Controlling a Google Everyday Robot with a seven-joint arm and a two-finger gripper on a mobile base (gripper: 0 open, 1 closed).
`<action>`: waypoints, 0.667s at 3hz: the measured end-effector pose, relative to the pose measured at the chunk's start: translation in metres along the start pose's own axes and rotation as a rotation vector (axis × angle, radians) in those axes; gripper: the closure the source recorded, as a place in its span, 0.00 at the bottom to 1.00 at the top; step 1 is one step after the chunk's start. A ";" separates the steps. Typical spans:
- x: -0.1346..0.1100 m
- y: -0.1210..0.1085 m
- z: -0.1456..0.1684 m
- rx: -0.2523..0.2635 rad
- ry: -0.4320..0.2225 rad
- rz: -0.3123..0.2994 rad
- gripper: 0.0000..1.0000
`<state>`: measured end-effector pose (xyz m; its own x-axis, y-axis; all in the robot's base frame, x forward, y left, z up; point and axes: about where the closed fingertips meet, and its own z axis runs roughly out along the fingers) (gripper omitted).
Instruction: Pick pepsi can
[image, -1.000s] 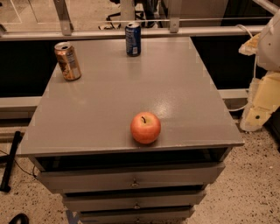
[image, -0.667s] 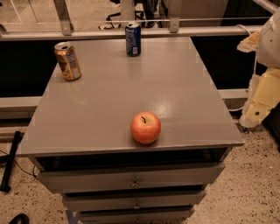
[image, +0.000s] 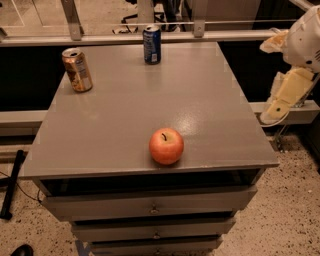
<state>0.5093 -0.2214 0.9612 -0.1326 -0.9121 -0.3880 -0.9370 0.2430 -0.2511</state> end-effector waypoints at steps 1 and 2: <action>-0.002 -0.042 0.036 -0.007 -0.107 0.020 0.00; -0.014 -0.079 0.075 -0.031 -0.230 0.066 0.00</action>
Offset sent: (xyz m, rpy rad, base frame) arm 0.1620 0.0321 -0.0619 0.4154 0.0047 0.0008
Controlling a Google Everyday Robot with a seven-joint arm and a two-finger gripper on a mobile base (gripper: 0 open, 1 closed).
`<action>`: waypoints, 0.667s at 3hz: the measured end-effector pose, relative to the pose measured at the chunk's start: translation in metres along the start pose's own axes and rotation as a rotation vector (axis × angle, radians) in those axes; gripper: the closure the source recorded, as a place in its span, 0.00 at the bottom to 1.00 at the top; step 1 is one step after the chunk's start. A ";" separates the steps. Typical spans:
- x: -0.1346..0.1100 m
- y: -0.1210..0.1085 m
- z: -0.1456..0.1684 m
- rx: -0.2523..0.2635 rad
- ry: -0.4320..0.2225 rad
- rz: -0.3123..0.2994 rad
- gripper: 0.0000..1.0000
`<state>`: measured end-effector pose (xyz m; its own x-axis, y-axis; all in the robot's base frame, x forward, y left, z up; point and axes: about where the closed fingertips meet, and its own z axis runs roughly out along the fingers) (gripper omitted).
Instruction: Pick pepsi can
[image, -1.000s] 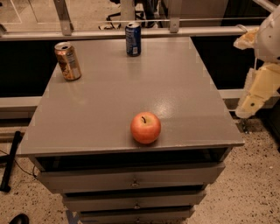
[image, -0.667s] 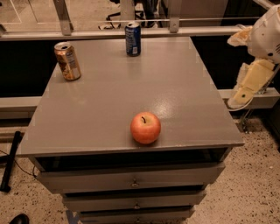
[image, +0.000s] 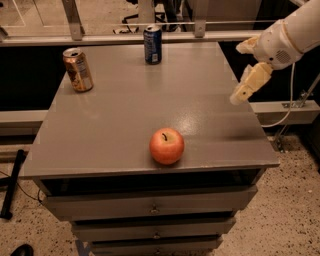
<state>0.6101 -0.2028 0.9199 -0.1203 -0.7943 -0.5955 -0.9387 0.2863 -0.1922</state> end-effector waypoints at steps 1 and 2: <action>-0.024 -0.036 0.046 -0.016 -0.138 0.034 0.00; -0.024 -0.036 0.046 -0.016 -0.138 0.034 0.00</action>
Offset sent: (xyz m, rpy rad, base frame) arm 0.0408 0.0288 -0.0100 0.1161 -0.0079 0.0086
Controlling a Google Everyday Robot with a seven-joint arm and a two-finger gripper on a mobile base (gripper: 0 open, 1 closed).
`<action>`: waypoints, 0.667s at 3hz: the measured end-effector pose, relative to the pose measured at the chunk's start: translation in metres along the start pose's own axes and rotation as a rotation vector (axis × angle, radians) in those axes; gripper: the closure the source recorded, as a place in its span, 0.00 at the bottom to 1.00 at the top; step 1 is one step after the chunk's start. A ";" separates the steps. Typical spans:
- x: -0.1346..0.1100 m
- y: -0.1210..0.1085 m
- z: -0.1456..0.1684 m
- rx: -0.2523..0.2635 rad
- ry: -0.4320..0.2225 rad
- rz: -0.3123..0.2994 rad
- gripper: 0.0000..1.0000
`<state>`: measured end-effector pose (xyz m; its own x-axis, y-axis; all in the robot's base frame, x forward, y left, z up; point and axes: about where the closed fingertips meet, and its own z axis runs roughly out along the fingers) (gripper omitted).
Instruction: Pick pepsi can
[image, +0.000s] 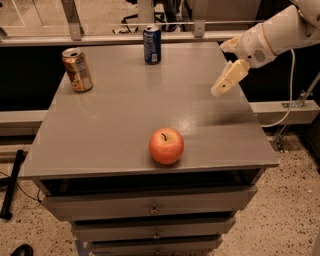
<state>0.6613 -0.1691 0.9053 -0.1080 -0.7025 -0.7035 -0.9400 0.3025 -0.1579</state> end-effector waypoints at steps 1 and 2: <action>-0.005 -0.004 0.006 0.038 -0.049 0.013 0.00; -0.028 -0.031 0.030 0.122 -0.156 0.003 0.00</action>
Offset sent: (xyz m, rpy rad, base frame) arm 0.0906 0.0504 0.0190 0.2508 -0.2874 -0.1360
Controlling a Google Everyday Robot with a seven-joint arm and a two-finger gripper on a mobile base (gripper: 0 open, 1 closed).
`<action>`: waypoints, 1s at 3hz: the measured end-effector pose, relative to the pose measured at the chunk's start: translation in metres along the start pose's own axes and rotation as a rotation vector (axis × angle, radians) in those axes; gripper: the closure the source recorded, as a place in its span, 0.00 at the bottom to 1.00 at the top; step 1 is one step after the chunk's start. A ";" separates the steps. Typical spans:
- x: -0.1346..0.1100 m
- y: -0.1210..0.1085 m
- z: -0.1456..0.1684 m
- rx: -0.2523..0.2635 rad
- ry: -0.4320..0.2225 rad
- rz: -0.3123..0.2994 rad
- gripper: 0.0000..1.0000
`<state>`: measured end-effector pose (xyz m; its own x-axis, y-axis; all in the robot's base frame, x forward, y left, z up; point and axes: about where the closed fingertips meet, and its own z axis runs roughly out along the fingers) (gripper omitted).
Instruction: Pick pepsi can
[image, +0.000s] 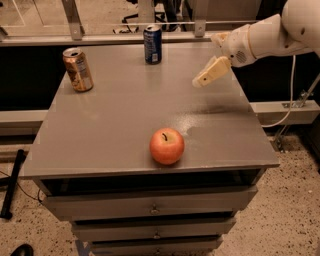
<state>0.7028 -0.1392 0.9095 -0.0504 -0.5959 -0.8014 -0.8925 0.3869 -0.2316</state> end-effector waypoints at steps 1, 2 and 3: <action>-0.015 -0.037 0.034 0.077 -0.082 -0.019 0.00; -0.032 -0.079 0.065 0.136 -0.169 -0.017 0.00; -0.036 -0.104 0.099 0.149 -0.219 0.037 0.00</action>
Offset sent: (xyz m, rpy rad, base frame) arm 0.1725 0.0387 0.0247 0.2336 -0.2528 -0.1079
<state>0.8417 -0.0886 0.9079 0.0314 -0.4193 -0.9073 -0.8151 0.5147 -0.2660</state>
